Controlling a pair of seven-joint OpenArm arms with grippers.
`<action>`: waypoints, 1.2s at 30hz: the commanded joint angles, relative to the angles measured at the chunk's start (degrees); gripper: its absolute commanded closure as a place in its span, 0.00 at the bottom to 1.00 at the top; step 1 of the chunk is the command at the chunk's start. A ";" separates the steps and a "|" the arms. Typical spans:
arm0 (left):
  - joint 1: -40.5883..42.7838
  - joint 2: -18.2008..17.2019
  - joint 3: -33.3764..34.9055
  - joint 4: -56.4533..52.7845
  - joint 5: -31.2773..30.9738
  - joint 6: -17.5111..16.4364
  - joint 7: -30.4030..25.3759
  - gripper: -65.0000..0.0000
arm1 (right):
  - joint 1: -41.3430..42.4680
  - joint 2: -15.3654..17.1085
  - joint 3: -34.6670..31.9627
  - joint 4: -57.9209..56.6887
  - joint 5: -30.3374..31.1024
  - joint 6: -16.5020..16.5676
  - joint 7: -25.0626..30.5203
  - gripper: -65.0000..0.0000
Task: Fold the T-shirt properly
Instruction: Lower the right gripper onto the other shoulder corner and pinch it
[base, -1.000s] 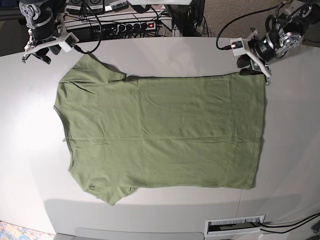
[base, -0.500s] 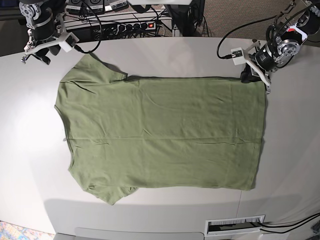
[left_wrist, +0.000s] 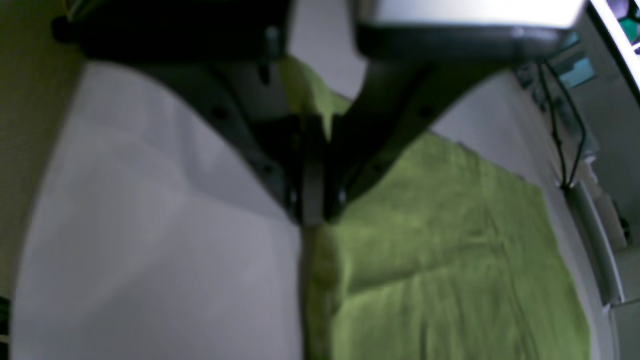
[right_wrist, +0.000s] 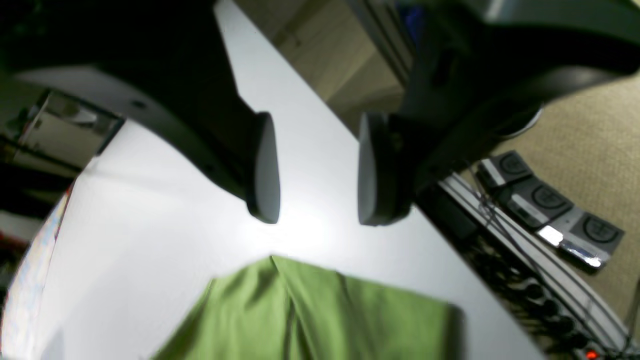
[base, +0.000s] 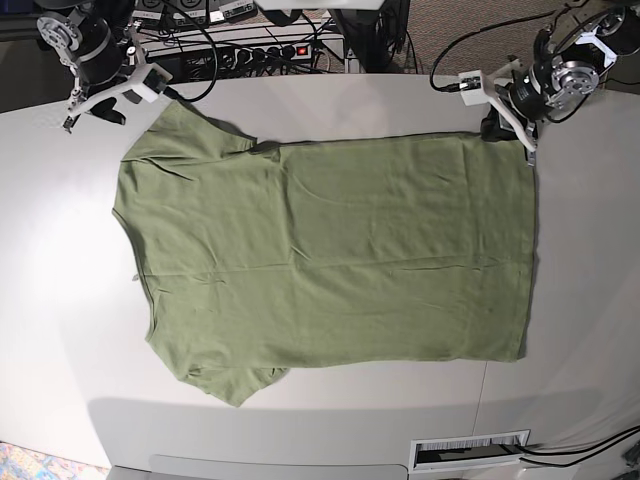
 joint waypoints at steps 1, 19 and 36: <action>-0.02 -0.94 -0.11 0.55 -0.33 -0.61 0.02 1.00 | 0.15 0.66 0.48 0.72 0.96 0.00 0.46 0.59; 0.02 -0.92 -0.11 0.57 -0.33 -0.61 0.02 1.00 | 15.15 0.48 -13.79 -13.62 4.48 4.20 1.05 0.59; 0.22 -0.96 -0.11 0.72 -0.37 -0.57 1.18 1.00 | 17.86 0.31 -15.02 -13.68 3.48 4.02 -4.39 1.00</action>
